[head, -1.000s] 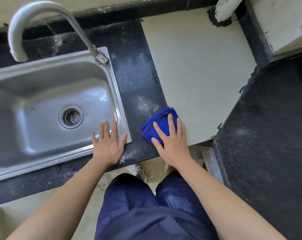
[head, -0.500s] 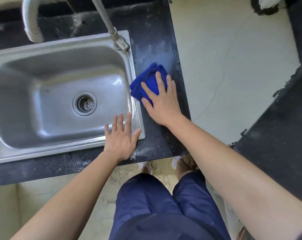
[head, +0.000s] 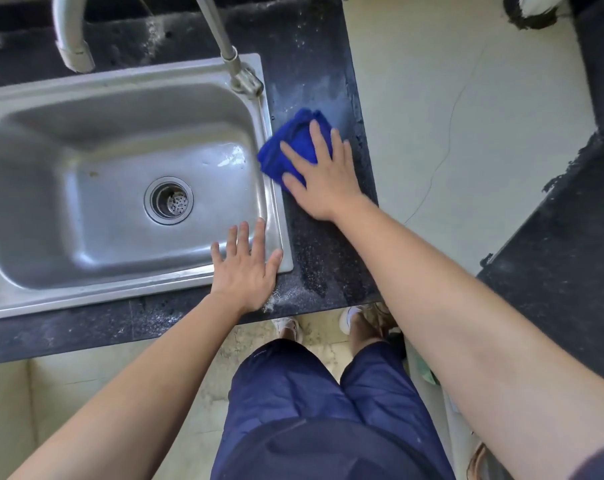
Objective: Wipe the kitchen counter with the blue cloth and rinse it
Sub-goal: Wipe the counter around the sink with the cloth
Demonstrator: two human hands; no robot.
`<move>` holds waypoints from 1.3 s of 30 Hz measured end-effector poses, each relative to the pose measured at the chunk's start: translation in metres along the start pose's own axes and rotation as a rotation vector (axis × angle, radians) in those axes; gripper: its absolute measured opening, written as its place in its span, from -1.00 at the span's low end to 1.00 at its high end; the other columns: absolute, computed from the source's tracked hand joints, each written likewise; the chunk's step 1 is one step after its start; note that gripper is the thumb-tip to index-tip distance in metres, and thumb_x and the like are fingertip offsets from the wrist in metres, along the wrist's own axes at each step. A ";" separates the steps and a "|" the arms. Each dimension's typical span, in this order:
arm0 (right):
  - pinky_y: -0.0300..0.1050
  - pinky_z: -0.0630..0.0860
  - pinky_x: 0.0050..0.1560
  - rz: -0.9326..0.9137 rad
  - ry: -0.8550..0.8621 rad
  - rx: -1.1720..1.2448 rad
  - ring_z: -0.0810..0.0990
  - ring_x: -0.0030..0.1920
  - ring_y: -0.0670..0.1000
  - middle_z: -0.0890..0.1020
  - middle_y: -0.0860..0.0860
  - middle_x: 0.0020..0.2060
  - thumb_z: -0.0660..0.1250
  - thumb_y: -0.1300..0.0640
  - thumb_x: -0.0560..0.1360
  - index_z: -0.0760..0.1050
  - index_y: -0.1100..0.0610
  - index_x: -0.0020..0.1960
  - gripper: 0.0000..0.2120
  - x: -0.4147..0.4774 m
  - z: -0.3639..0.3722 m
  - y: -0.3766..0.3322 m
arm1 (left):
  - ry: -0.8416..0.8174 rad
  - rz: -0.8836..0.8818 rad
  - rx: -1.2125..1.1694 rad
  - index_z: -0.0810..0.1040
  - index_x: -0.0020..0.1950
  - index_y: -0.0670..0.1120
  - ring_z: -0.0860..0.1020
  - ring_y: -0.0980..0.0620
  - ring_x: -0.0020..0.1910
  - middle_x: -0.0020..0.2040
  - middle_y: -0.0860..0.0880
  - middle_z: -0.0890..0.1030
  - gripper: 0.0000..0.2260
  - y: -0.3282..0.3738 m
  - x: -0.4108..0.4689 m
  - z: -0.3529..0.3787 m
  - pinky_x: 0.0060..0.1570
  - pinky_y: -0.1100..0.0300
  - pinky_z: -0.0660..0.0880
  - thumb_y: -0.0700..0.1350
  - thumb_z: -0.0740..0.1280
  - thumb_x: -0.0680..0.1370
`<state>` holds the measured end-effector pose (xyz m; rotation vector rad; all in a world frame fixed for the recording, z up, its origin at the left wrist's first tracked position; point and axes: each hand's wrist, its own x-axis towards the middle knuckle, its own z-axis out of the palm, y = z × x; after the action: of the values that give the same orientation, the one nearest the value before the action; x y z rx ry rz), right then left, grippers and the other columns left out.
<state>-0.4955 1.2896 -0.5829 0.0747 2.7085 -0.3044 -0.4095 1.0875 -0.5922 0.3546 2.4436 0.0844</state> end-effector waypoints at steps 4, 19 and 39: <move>0.29 -0.20 0.55 0.065 -0.004 -0.006 -0.23 0.56 0.35 -0.22 0.15 0.61 -0.07 -0.25 0.64 -0.09 -0.21 0.61 -0.44 0.016 0.002 -0.010 | -0.003 0.007 -0.006 -0.32 0.59 0.04 -0.13 -0.14 0.60 0.63 -0.15 -0.10 -0.39 -0.002 0.001 0.000 0.51 -0.25 -0.10 0.27 -0.27 0.61; 0.30 -0.02 0.55 0.205 0.143 0.091 -0.03 0.58 0.30 -0.01 0.11 0.62 0.11 -0.29 0.61 0.20 -0.20 0.57 -0.45 -0.214 0.101 0.010 | 0.012 0.007 -0.034 -0.27 0.61 0.02 -0.15 -0.14 0.60 0.63 -0.16 -0.08 -0.38 -0.001 0.001 0.004 0.50 -0.27 -0.11 0.26 -0.21 0.63; 0.26 -0.22 0.55 -0.054 0.032 -0.119 -0.23 0.58 0.31 -0.22 0.13 0.61 -0.12 -0.35 0.61 -0.14 -0.25 0.60 -0.40 0.046 -0.029 0.062 | 0.419 -0.027 -0.253 -0.12 0.62 -0.16 -0.10 -0.14 0.61 0.62 -0.18 -0.11 -0.22 0.062 0.097 -0.030 0.50 -0.25 0.06 0.27 0.11 0.60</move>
<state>-0.5429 1.3573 -0.5879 -0.0281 2.7576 -0.1586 -0.4861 1.1743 -0.6183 0.2054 2.8037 0.4956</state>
